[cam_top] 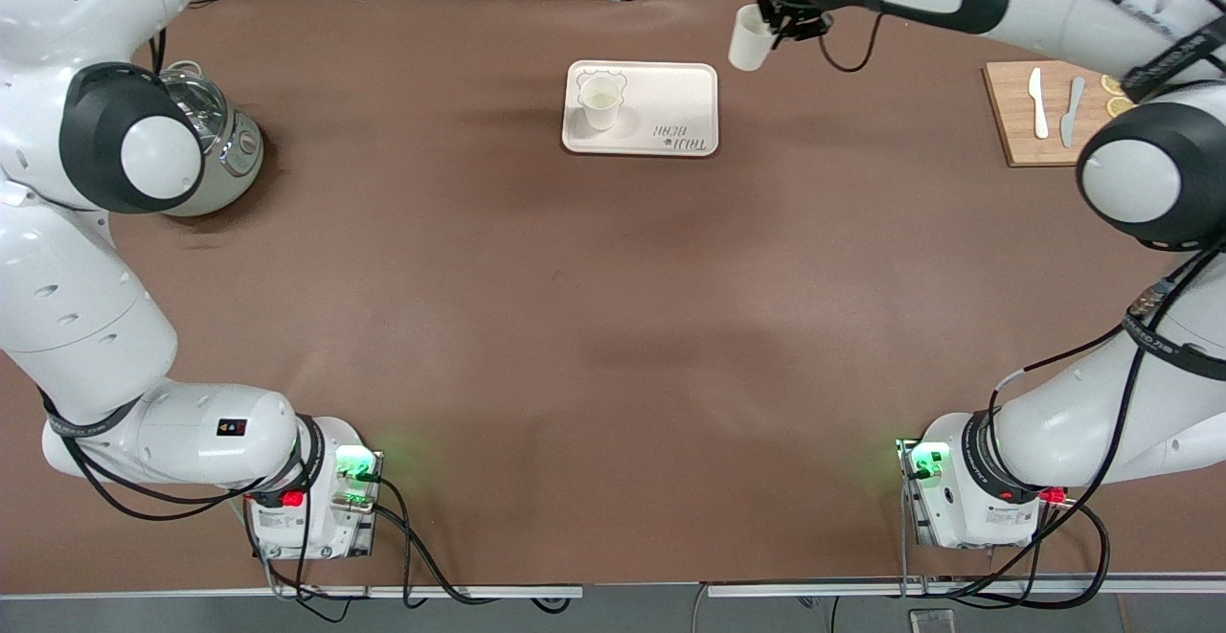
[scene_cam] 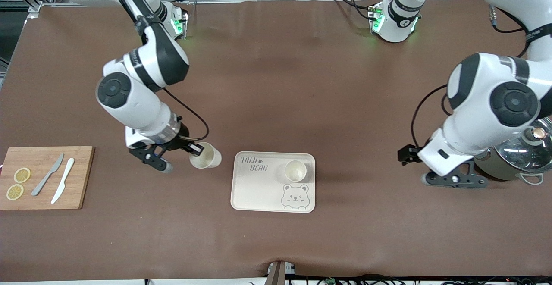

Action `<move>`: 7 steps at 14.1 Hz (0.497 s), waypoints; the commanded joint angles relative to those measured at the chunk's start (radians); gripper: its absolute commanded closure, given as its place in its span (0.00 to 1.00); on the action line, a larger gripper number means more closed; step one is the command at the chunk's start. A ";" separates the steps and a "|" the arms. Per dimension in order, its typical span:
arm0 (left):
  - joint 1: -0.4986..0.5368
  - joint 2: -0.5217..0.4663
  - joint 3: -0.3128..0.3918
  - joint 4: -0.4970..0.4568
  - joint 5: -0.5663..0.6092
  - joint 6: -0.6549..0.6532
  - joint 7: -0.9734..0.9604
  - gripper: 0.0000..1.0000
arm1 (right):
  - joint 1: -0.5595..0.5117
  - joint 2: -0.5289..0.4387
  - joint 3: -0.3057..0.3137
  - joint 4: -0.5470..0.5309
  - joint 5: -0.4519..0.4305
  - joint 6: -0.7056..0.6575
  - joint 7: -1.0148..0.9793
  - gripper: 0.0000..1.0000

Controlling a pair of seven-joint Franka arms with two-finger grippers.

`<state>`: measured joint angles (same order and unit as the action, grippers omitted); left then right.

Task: Place white IKEA cup upright on tray with both arms
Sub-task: 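Carry the cup over the tray and lower it with the right gripper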

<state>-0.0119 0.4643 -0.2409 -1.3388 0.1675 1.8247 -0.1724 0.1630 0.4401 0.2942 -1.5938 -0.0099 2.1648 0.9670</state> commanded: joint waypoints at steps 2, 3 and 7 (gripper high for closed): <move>0.032 -0.033 0.000 -0.040 -0.019 -0.012 0.022 0.00 | 0.081 0.144 -0.004 0.152 -0.100 0.003 0.183 1.00; 0.046 -0.038 -0.001 -0.046 -0.019 -0.012 0.021 0.00 | 0.099 0.181 -0.004 0.184 -0.143 0.003 0.231 1.00; 0.053 -0.102 -0.001 -0.111 -0.028 -0.012 0.001 0.00 | 0.133 0.255 -0.010 0.233 -0.185 0.077 0.300 1.00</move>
<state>0.0340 0.4380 -0.2410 -1.3743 0.1654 1.8203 -0.1624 0.2821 0.6485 0.2909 -1.4207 -0.1619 2.2164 1.2197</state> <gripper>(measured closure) 0.000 0.952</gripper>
